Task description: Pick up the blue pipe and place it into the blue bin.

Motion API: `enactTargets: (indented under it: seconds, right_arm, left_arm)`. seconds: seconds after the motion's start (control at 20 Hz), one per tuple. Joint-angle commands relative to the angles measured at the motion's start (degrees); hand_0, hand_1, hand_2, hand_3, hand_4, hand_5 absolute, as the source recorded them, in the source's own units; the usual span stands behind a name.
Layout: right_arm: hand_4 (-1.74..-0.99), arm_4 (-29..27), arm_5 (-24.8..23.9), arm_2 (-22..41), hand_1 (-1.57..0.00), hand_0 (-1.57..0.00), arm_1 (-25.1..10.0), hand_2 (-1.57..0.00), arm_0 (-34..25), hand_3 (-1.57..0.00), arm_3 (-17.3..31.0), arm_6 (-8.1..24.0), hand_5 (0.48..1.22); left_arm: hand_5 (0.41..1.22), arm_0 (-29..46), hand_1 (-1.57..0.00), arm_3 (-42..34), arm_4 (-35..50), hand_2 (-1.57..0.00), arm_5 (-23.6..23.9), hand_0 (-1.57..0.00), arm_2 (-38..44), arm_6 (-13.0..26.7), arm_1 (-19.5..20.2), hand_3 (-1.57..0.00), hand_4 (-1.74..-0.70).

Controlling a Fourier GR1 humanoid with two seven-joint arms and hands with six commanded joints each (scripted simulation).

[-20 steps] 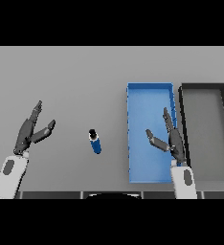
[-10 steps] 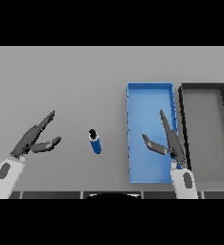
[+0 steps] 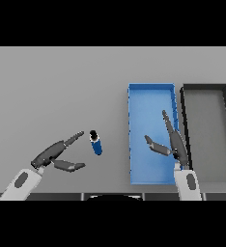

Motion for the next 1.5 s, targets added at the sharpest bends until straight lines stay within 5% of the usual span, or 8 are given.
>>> enactTargets:
  seconds: [0.0, 0.55, 0.8, 0.95, 1.05, 1.2, 1.4, 1.45]
  right_arm:
    - [-1.212, 0.21, -0.13, 0.58, 0.0, 0.0, 0.64, 0.0, 0.5, 0.0, -0.61, 0.37, 0.57]
    - [-1.2, -0.48, 0.04, 0.1, 0.0, 0.0, 0.93, 0.0, 1.09, 0.0, -0.06, -0.46, 0.549]
    - [-1.195, -0.31, -0.25, 0.18, 0.0, 0.0, 1.11, 0.0, 1.14, 0.0, -0.51, 0.39, 0.548]
    - [-1.186, -0.03, -0.43, -0.07, 0.0, 0.0, 0.61, 0.0, 0.98, 0.0, -0.79, 0.42, 0.554]
    - [-1.196, -1.12, 0.09, -0.68, 0.0, 0.0, 0.5, 0.0, 0.59, 0.0, -0.01, 0.48, 0.56]
    - [-1.189, -0.47, -0.14, -0.34, 0.0, 0.0, 0.86, 0.0, 1.15, 0.0, 0.79, -0.09, 0.562]
    - [-1.178, 0.19, -0.46, 0.08, 0.0, 0.0, 0.91, 0.0, 1.05, 0.0, 0.09, 0.34, 0.561]
    - [-1.176, -0.02, -0.46, -0.34, 0.0, 0.0, 0.64, 0.0, 0.83, 0.0, 0.42, 0.41, 0.56]
  left_arm:
    - [0.463, -0.85, 0.0, 0.37, -0.42, 0.0, 0.38, 0.0, -0.66, 1.38, -1.14, 0.0, -1.11]
    - [0.495, -6.88, 0.0, 12.69, -4.05, 0.0, 3.86, 0.0, -3.85, -0.91, -15.68, 0.0, -1.14]
    - [0.517, -8.22, 0.0, 18.36, -6.86, -0.02, 5.97, 0.0, -4.3, -5.67, -19.37, 0.0, -1.1]
    - [0.601, -8.63, -0.04, 19.09, -3.3, -0.17, 4.02, 0.0, -3.6, -6.15, -21.47, -0.11, -1.18]
    - [0.675, -8.73, -0.25, 19.99, -1.78, -0.42, 3.46, -0.04, -3.38, -6.21, -23.23, -0.35, -1.27]
    - [0.941, -8.79, -0.83, 19.62, -0.42, -0.94, 4.16, -0.65, -2.71, -6.21, -24.58, -0.91, -1.45]
    - [1.106, -8.38, -1.27, 19.1, -1.22, -1.31, 4.93, -1.19, -4.75, -7.02, -24.89, -1.26, -1.62]
    - [1.129, -8.27, -1.33, 18.51, -1.87, -1.36, 5.28, -1.27, -5.23, -6.94, -24.38, -1.32, -1.59]
